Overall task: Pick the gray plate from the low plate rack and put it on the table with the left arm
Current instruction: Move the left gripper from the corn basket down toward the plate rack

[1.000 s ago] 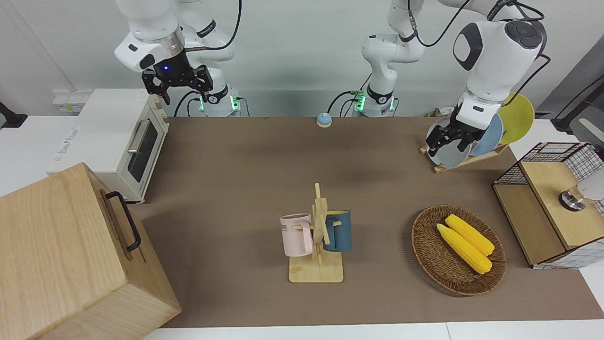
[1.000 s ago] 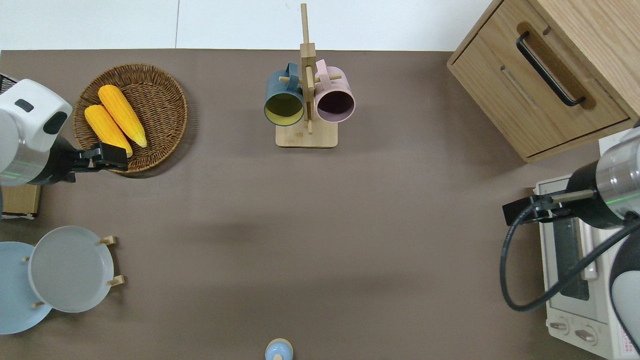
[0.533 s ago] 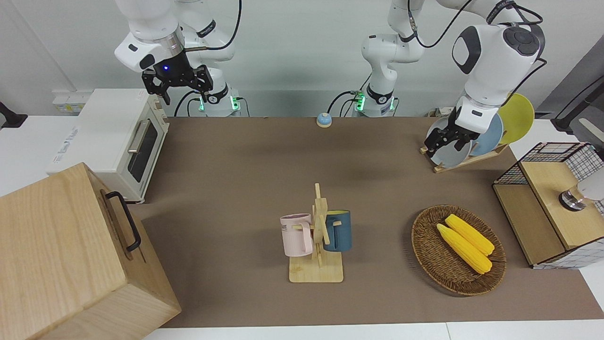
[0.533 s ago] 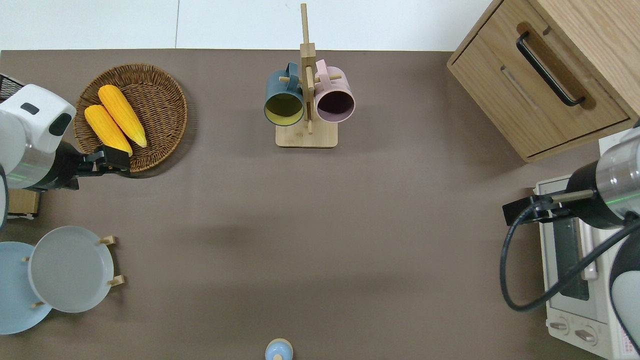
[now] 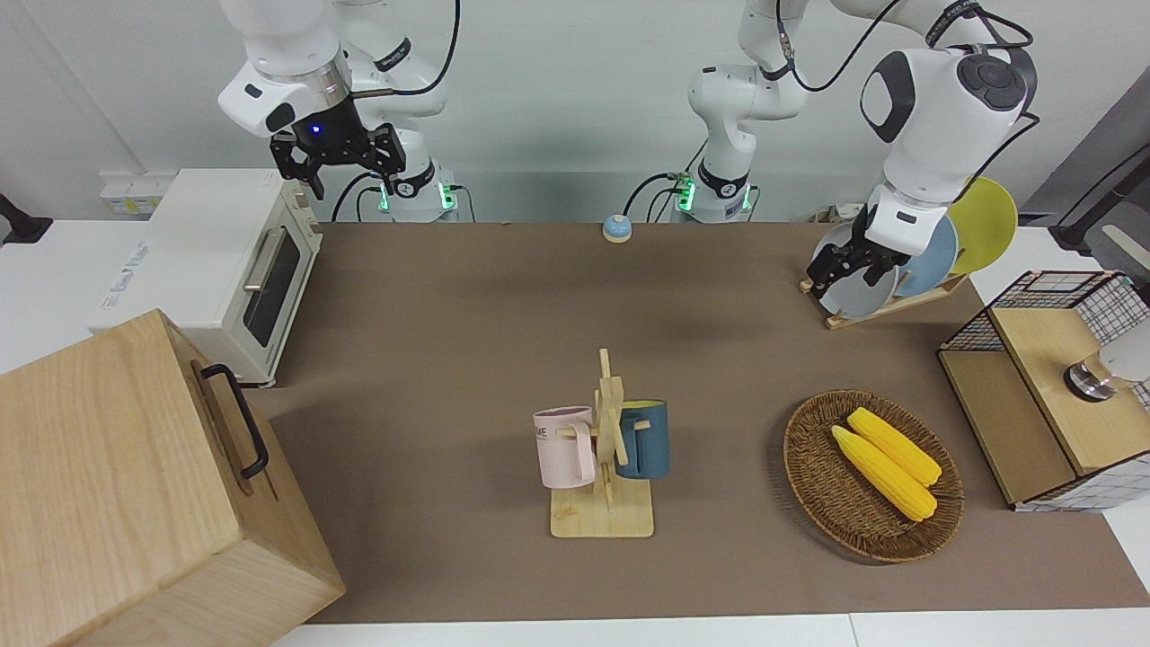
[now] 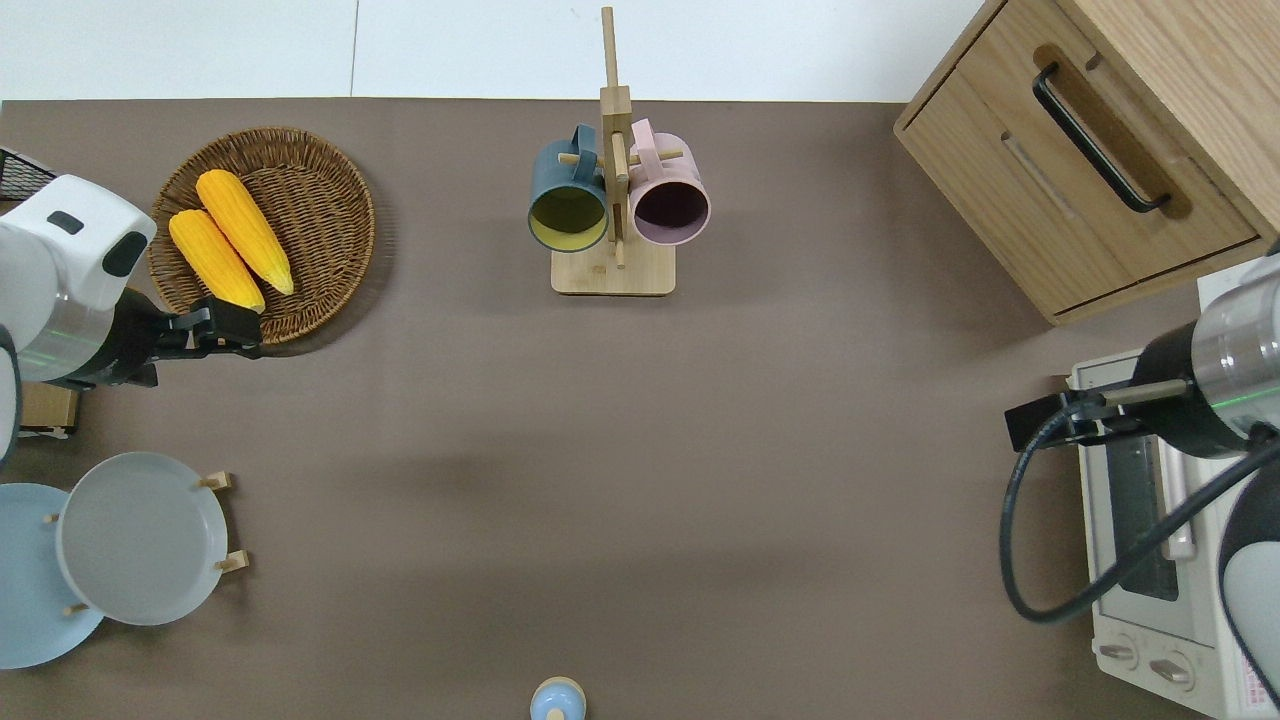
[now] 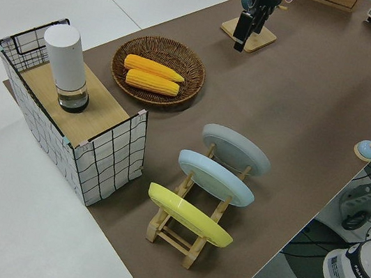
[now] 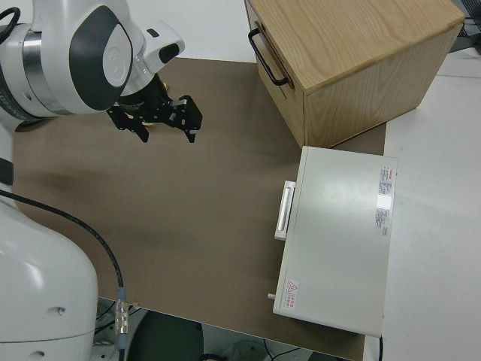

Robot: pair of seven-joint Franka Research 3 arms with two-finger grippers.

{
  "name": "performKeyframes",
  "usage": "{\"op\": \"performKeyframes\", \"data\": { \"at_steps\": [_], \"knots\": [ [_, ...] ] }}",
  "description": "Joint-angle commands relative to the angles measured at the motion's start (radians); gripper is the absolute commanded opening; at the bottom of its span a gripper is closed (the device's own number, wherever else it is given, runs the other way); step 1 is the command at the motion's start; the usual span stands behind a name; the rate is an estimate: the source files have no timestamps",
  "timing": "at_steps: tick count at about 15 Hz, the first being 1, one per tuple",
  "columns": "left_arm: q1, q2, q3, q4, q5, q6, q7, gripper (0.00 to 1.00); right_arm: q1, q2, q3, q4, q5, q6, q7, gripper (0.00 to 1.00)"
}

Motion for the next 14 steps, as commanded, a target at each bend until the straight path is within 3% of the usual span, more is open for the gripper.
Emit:
{"op": "performKeyframes", "data": {
  "at_steps": [1,6,9,14],
  "knots": [
    [-0.012,-0.008,0.007,-0.033,0.113,-0.022,0.003,1.00,-0.015,-0.005,0.007,0.006,0.003,-0.015,-0.003,0.987],
    [0.000,-0.020,0.007,-0.077,0.143,-0.022,0.031,1.00,-0.015,-0.005,0.007,0.006,0.003,-0.015,-0.003,0.987],
    [-0.001,-0.046,0.007,-0.120,0.287,-0.020,0.075,1.00,-0.015,-0.005,0.007,0.006,0.003,-0.015,-0.003,0.987],
    [-0.001,-0.112,0.008,-0.244,0.412,0.001,0.086,1.00,-0.013,-0.005,0.007,0.006,0.003,-0.015,-0.003,0.990]
  ]
}}
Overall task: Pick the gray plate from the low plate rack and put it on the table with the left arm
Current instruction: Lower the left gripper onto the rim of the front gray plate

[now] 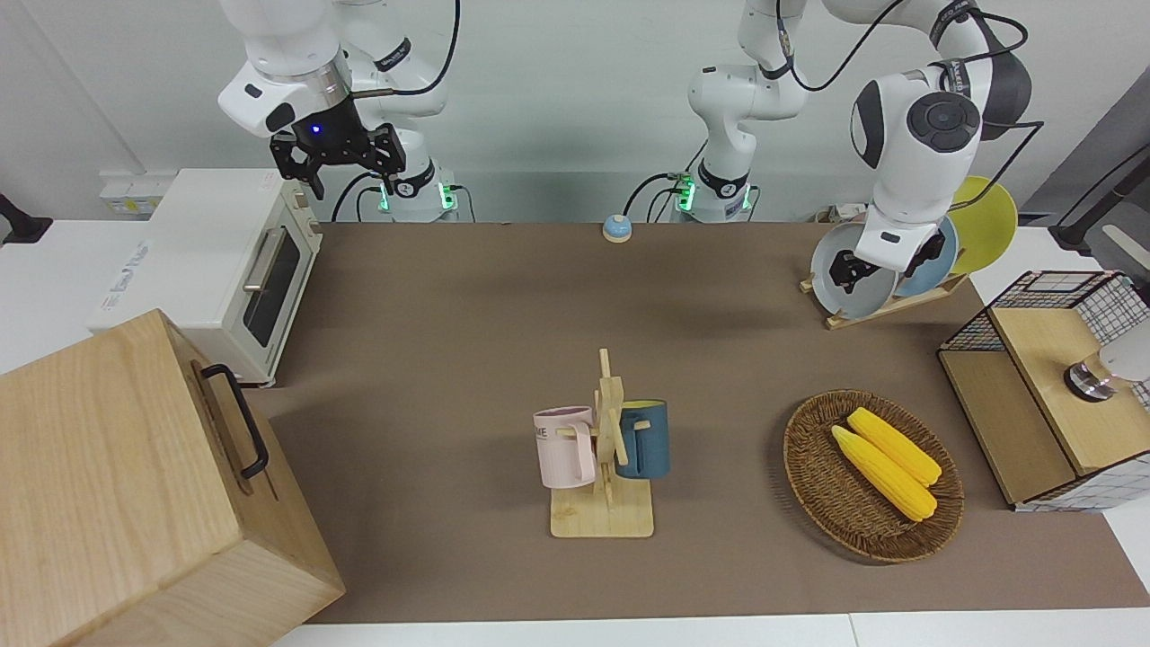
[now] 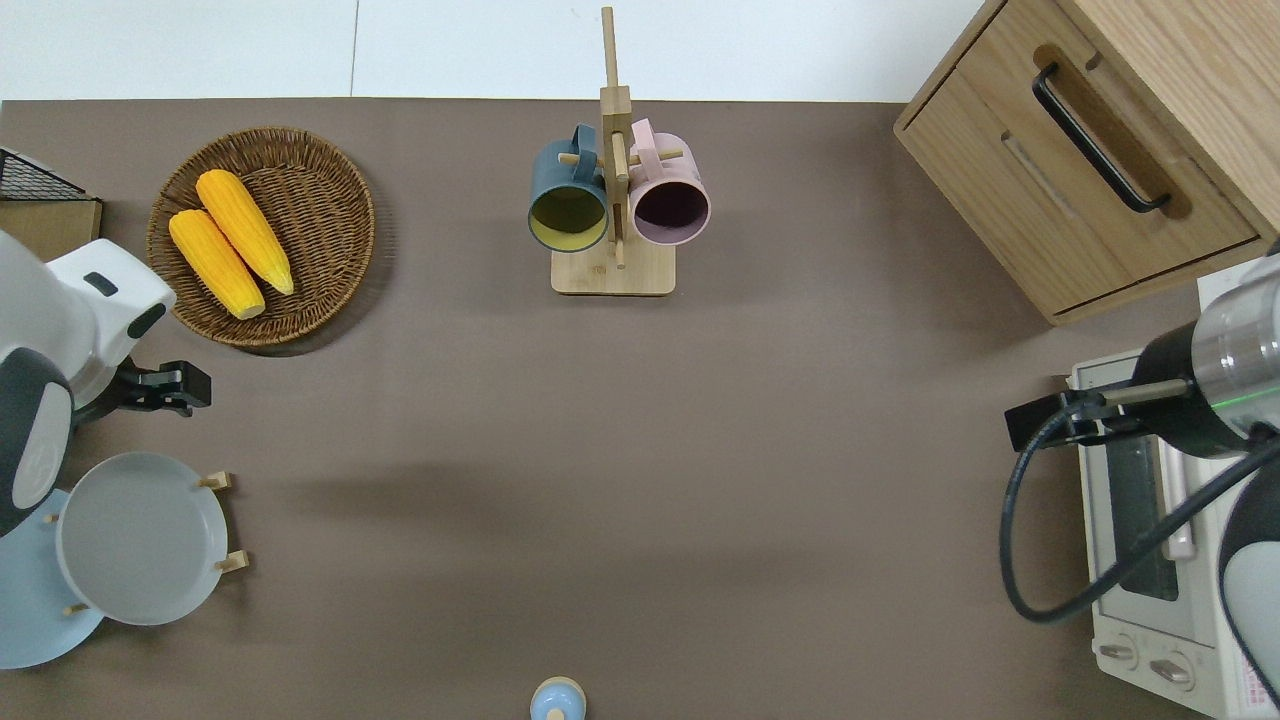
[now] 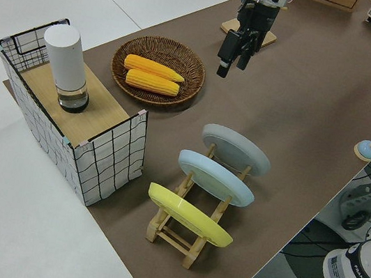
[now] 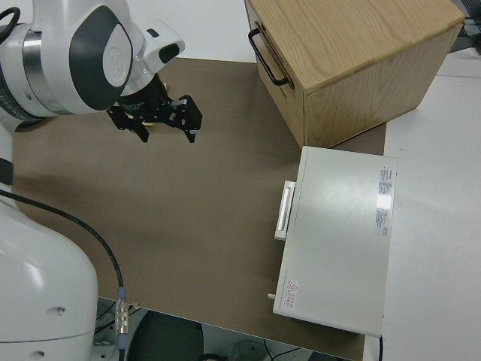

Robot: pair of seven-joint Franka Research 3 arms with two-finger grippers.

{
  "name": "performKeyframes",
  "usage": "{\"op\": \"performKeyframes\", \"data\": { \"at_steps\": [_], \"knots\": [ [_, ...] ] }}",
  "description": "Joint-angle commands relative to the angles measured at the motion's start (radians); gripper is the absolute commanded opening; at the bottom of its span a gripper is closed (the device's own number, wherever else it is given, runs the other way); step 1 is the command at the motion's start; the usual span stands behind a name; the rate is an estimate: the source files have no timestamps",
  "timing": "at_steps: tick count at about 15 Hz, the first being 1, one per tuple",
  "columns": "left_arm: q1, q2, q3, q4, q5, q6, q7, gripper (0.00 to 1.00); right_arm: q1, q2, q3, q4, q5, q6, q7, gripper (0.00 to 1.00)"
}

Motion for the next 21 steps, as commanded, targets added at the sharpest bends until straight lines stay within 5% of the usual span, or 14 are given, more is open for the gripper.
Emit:
{"op": "performKeyframes", "data": {
  "at_steps": [1,7,13,14,16,19,21],
  "knots": [
    [-0.002,-0.094,0.005,-0.148,0.118,0.021,0.016,1.00,-0.015,-0.005,0.007,0.006,0.003,-0.015,-0.003,0.990],
    [-0.004,-0.182,0.045,-0.295,0.221,0.010,0.034,1.00,-0.015,-0.005,0.007,0.006,0.003,-0.015,-0.003,0.990],
    [-0.006,-0.174,0.099,-0.337,0.218,-0.019,0.060,0.99,-0.013,-0.005,0.007,0.006,0.003,-0.015,-0.003,0.987],
    [-0.006,-0.164,0.099,-0.338,0.217,-0.017,0.053,0.92,-0.015,-0.005,0.007,0.006,0.003,-0.015,-0.003,0.990],
    [-0.007,-0.159,0.099,-0.338,0.211,-0.019,0.048,0.58,-0.015,-0.005,0.007,0.006,0.003,-0.015,-0.003,0.987],
    [-0.007,-0.153,0.099,-0.337,0.207,-0.020,0.049,0.22,-0.015,-0.005,0.007,0.006,0.003,-0.015,-0.003,0.990],
    [-0.007,-0.153,0.099,-0.337,0.207,-0.020,0.049,0.04,-0.013,-0.005,0.007,0.006,0.003,-0.015,-0.003,0.990]
  ]
}}
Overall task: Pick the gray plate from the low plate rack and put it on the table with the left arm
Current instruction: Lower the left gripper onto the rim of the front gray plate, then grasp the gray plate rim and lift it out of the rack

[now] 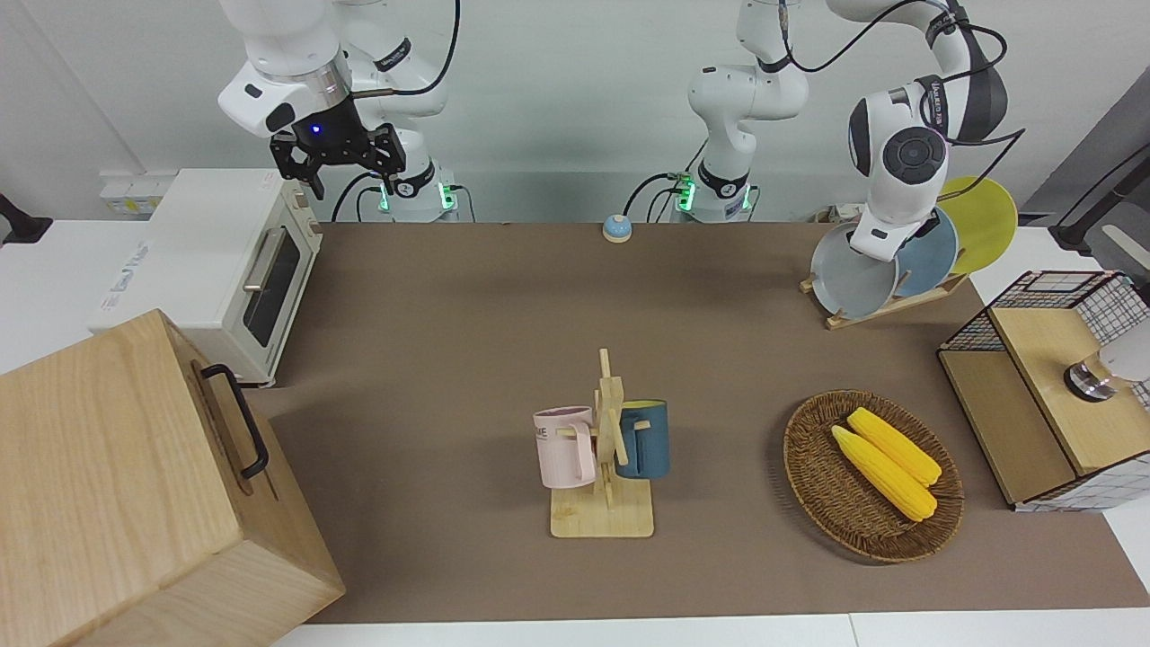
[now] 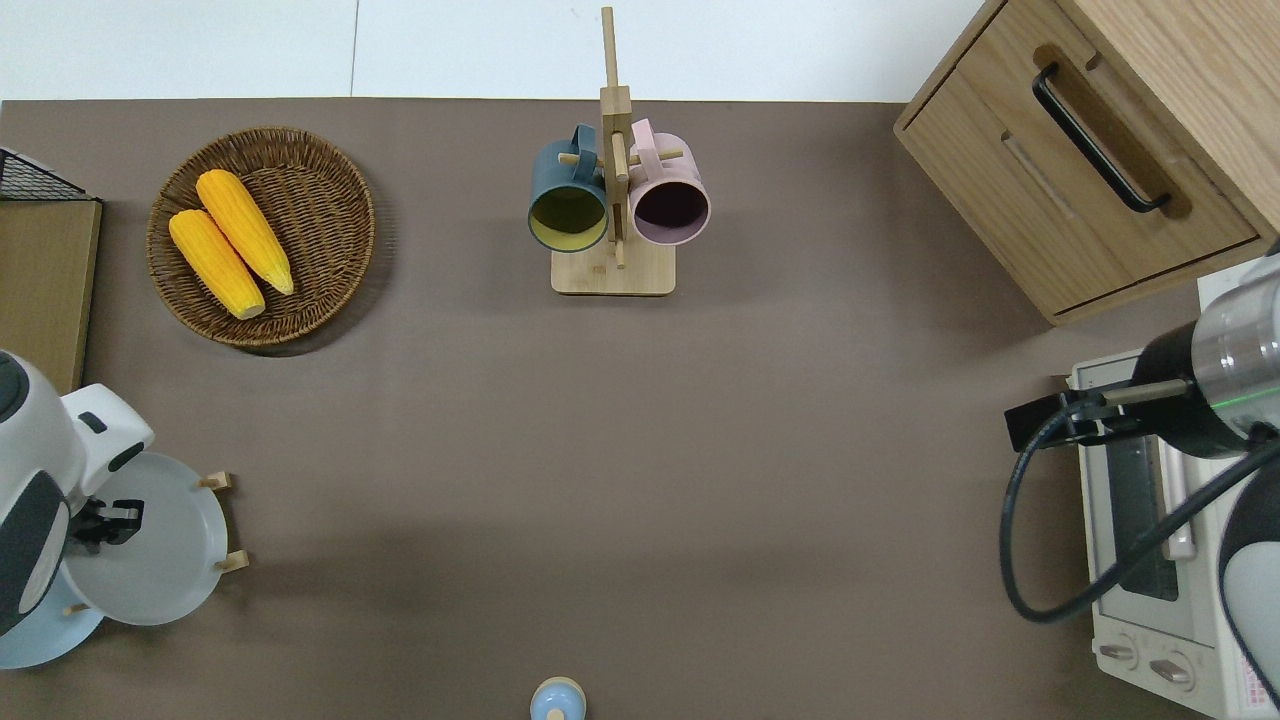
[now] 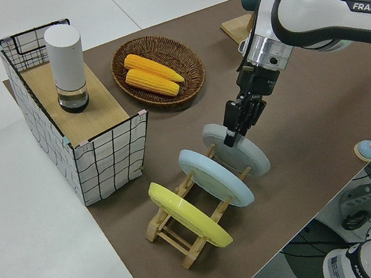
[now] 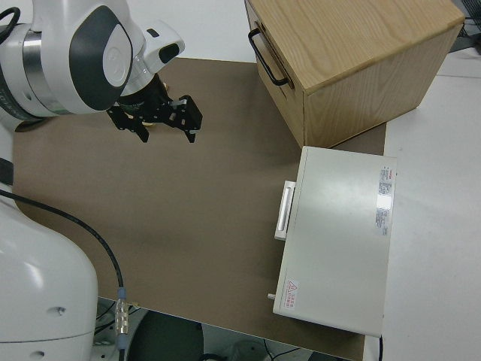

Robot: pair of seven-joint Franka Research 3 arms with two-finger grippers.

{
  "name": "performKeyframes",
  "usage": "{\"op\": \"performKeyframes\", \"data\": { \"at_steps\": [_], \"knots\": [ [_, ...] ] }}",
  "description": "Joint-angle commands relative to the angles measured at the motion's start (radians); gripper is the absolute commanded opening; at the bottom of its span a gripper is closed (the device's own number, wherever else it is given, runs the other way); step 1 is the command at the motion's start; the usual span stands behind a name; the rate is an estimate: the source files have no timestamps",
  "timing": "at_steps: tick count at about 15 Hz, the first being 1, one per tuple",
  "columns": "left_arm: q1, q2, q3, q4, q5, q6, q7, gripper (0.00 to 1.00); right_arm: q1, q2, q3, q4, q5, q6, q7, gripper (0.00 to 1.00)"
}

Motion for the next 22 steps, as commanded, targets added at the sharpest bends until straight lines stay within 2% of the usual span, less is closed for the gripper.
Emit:
{"op": "performKeyframes", "data": {
  "at_steps": [1,7,11,18,22],
  "knots": [
    [-0.008,-0.006,0.003,-0.009,0.008,-0.005,-0.010,0.00,-0.015,-0.005,0.007,0.006,0.003,-0.015,-0.003,0.990],
    [-0.011,-0.007,0.003,0.014,0.008,-0.008,0.003,0.00,-0.015,-0.005,0.007,0.006,0.003,-0.015,-0.003,0.987],
    [-0.018,-0.006,0.000,0.108,-0.049,-0.079,0.007,0.00,-0.015,-0.005,0.007,0.006,0.003,-0.015,-0.003,0.987],
    [-0.026,-0.006,-0.049,0.217,-0.063,-0.195,0.007,0.00,-0.015,-0.005,0.007,0.006,0.003,-0.015,-0.003,0.990],
    [-0.026,-0.004,-0.052,0.234,-0.269,-0.197,-0.008,0.00,-0.015,-0.005,0.007,0.006,0.003,-0.015,-0.003,0.987]
  ]
}}
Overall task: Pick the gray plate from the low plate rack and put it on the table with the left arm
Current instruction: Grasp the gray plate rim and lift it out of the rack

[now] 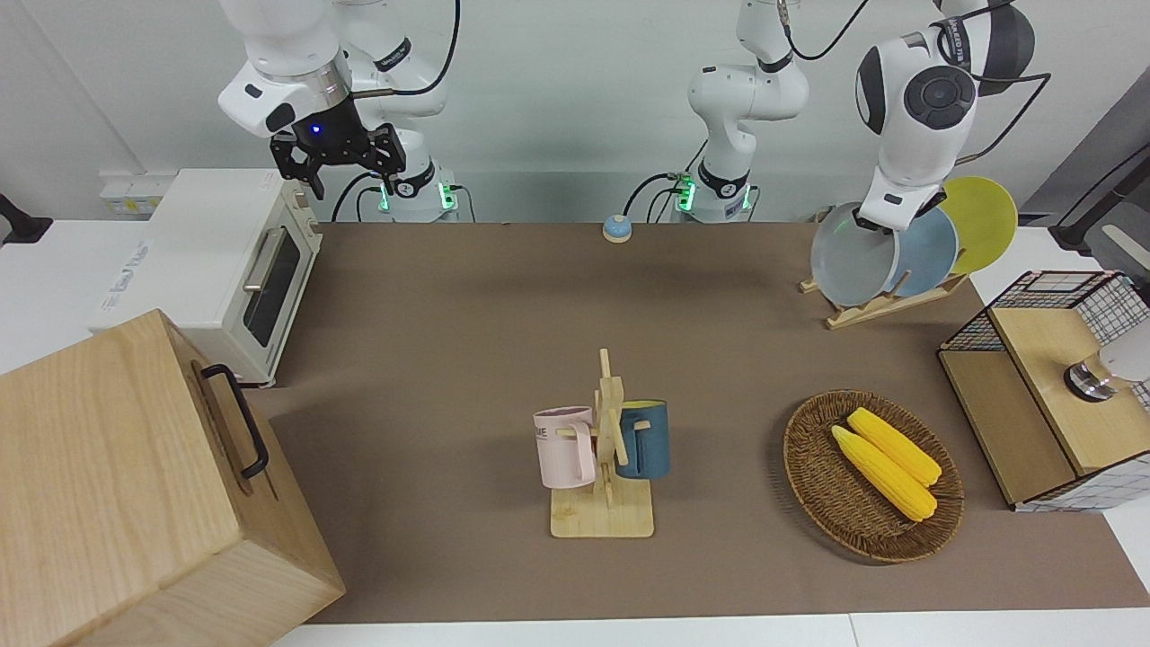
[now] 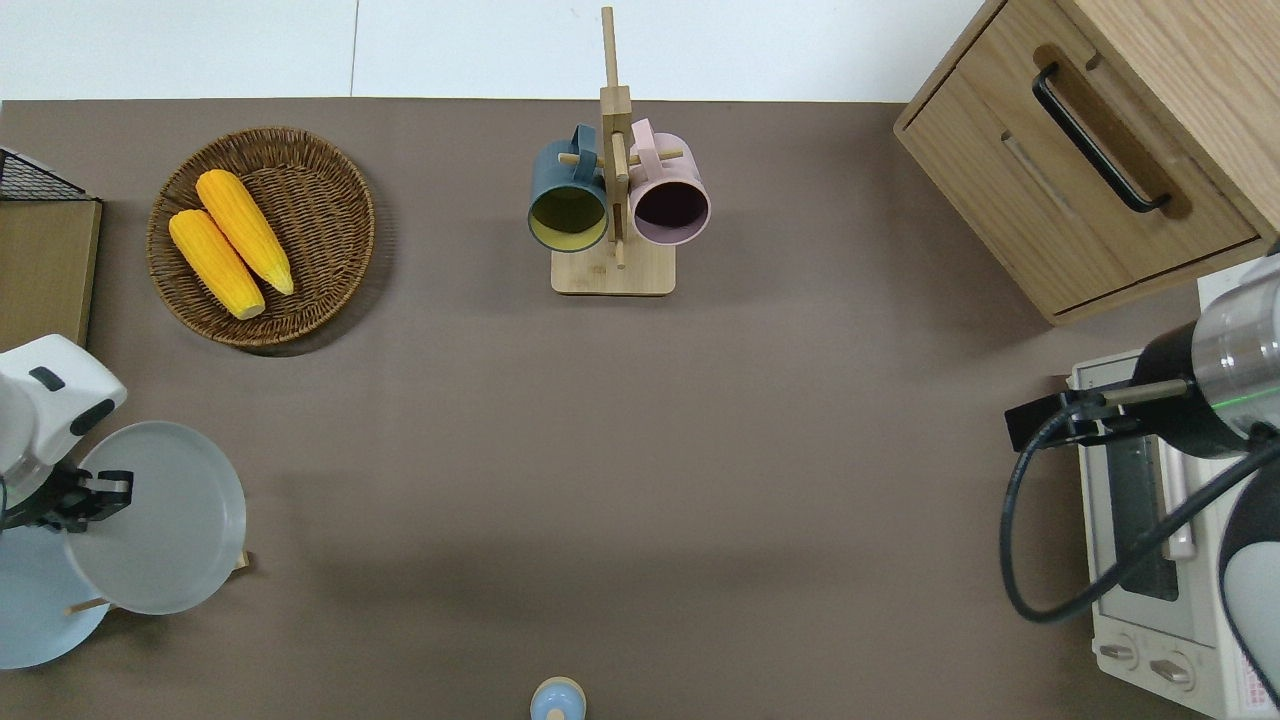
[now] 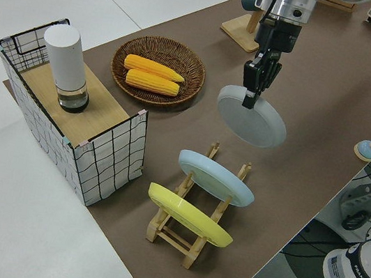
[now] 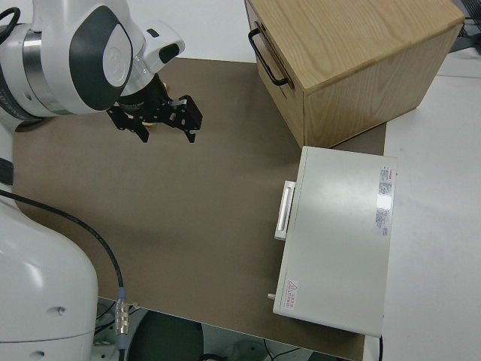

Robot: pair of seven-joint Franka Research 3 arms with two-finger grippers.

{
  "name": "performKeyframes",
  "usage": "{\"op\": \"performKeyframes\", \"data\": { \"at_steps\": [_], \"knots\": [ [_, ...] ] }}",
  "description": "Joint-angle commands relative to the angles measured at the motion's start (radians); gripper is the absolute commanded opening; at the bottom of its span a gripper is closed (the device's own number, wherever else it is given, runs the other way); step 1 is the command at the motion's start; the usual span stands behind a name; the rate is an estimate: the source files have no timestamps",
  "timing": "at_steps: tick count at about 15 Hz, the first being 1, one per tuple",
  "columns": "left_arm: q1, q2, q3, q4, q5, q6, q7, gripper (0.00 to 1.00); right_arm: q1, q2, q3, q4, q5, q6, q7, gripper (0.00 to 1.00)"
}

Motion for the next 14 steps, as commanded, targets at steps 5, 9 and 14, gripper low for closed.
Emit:
{"op": "performKeyframes", "data": {
  "at_steps": [5,9,14],
  "knots": [
    [-0.009,0.033,-0.009,0.003,-0.383,0.057,-0.011,0.00,-0.015,-0.005,0.007,0.006,0.003,-0.015,-0.003,0.990],
    [-0.009,0.067,-0.064,-0.042,-0.446,0.136,-0.014,0.00,-0.015,-0.005,0.007,0.006,0.003,-0.015,-0.003,0.990],
    [-0.009,0.078,-0.080,-0.149,-0.485,0.268,-0.012,0.00,-0.015,-0.005,0.007,0.006,0.003,-0.015,-0.003,0.990]
  ]
}}
